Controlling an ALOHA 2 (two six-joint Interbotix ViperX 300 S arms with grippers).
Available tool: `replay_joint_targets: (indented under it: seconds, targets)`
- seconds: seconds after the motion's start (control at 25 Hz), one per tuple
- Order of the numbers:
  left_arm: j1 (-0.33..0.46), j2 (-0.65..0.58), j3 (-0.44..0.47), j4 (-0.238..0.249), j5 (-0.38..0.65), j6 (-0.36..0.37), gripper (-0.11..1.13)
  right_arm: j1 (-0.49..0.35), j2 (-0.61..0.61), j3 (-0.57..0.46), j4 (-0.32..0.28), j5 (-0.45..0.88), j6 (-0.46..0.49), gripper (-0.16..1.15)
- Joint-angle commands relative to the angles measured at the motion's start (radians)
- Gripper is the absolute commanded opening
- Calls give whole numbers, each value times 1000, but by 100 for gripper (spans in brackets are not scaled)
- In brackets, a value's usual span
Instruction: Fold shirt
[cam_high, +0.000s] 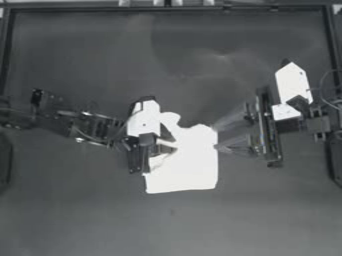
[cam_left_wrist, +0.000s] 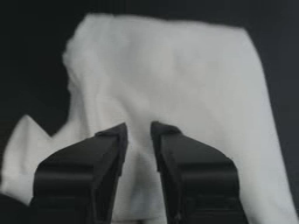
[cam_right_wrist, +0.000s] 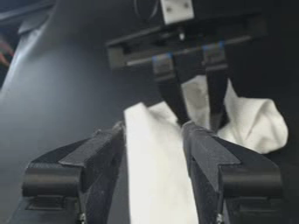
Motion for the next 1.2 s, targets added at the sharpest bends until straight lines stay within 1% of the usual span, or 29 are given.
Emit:
replay_joint_targets:
  seconds: [0.04, 0.32, 0.56, 0.68, 0.88, 1.0, 1.2]
  targets:
    - [2, -126, -20, 2, 48, 2, 67, 2, -17, -15, 5, -2, 2, 80]
    - [-31, -247, 5, 2, 176, 0, 67, 3, -17, -9, 18, 17, 0, 80]
    - [-72, -333, 43, -6, 282, -6, 67, 23, -31, -9, 26, 97, -2, 80]
    - [-87, -388, 64, -25, 322, -8, 67, 37, -54, -6, 31, 144, -2, 80]
    - [-104, -469, 110, -63, 347, -8, 67, 72, -106, -5, 34, 216, -3, 80]
    - [-114, -517, 144, -86, 350, -8, 67, 97, -135, 0, 52, 261, -3, 80]
    - [-130, -583, 190, -106, 357, -9, 67, 120, -189, 20, 81, 314, -3, 80]
